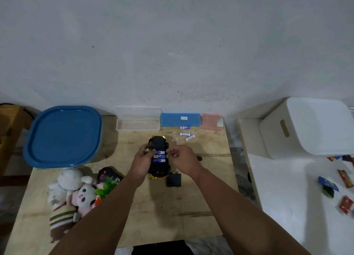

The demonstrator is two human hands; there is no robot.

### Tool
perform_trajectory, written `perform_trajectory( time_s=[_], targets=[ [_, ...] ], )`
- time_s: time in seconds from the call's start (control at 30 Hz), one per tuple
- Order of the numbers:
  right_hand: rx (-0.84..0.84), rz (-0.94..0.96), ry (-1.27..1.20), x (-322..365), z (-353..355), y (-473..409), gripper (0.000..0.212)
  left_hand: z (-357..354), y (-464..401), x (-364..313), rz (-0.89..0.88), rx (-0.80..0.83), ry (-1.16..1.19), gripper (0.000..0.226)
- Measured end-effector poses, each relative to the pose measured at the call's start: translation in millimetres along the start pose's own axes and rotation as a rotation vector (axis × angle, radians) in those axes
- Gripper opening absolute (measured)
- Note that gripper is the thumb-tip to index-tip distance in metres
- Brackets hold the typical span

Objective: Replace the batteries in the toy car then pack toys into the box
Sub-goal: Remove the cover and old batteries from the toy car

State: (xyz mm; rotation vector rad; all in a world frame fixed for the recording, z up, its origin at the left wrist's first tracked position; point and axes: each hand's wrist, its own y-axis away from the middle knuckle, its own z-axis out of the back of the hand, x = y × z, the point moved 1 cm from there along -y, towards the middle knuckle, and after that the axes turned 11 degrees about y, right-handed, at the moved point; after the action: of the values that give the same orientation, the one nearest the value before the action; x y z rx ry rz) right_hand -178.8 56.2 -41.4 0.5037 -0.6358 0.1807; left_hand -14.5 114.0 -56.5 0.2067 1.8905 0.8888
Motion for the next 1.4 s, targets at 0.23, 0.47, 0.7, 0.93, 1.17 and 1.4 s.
perform_trajectory(
  time_s=[0.23,0.47,0.7,0.93,1.17,1.4],
  targets=[
    [0.051,-0.144,-0.152,17,-7,-2,0.019,-7,11,-1,-0.006,0.026,-0.010,0.037],
    [0.158,-0.432,-0.297,31,8,-8,0.013,-15,16,-4,-0.056,0.117,-0.028,0.033],
    [-0.017,-0.461,-0.442,38,2,-6,0.010,-18,14,-8,-0.188,0.091,-0.078,0.032],
    [-0.031,-0.497,-0.554,41,12,-1,0.010,-19,20,-13,-0.208,0.123,-0.036,0.031],
    [0.034,-0.571,-0.692,37,10,13,0.014,-12,29,-19,-0.235,0.232,-0.121,0.031],
    [-0.037,-0.604,-0.848,41,6,23,0.017,-8,38,-18,-0.281,0.246,-0.149,0.039]
  ],
)
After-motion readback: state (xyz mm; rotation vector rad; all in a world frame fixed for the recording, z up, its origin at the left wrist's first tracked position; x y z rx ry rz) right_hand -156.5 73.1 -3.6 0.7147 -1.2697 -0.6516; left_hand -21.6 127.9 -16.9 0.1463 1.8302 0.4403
